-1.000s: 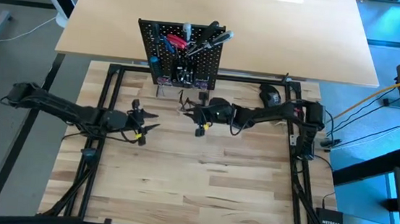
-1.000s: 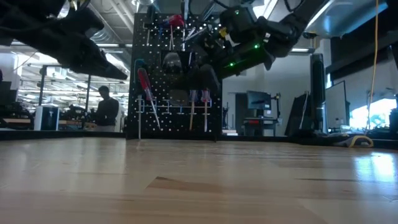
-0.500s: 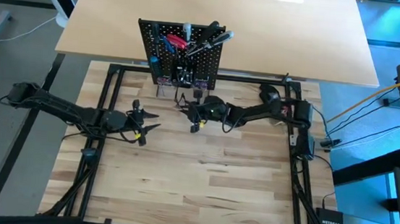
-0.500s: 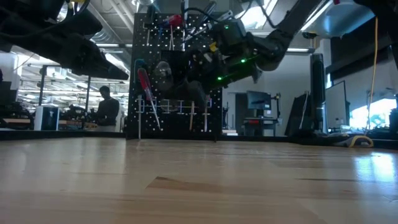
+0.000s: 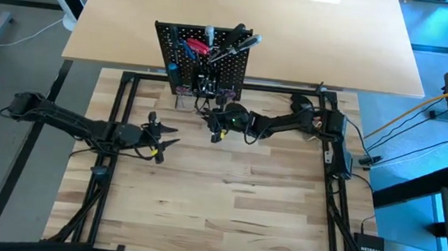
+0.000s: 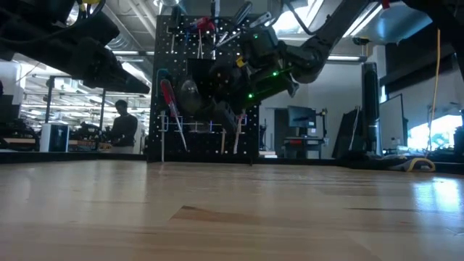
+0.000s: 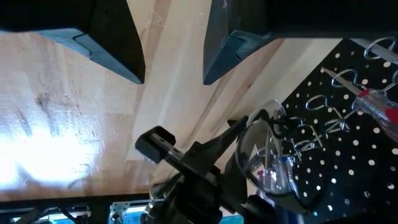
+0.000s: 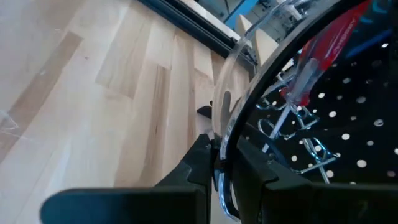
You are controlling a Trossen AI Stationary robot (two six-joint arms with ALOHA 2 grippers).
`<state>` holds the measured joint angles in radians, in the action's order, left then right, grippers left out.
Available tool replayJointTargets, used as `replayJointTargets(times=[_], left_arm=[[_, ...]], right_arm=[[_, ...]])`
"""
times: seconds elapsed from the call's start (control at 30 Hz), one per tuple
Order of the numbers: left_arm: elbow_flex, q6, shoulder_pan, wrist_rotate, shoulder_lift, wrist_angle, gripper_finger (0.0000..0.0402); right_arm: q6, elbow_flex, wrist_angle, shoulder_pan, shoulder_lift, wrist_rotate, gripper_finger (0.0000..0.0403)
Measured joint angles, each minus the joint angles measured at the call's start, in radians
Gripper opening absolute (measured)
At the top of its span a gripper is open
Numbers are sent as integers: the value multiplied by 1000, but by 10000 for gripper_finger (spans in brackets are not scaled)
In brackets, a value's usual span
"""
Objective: Hang tools onto peg board
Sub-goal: Hang the black protective eyewear on the peg board
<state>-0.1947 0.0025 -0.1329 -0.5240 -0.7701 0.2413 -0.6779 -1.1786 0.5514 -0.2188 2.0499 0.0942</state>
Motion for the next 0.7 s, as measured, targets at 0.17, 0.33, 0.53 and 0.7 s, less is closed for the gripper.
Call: replayJointTargets(times=[0.17, 0.33, 0.53, 0.7], left_arm=[[0, -3, 0, 0, 0, -2, 150], [0, -2, 0, 0, 0, 0, 150], [0, -3, 0, 0, 0, 2, 150], [0, -21, 0, 0, 0, 2, 150]], right_arm=[[13, 0, -9, -5, 0, 0, 39], [19, 0, 34, -11, 0, 0, 39], [-4, -16, 42, -11, 0, -7, 39], [-7, -16, 11, -18, 0, 11, 39]])
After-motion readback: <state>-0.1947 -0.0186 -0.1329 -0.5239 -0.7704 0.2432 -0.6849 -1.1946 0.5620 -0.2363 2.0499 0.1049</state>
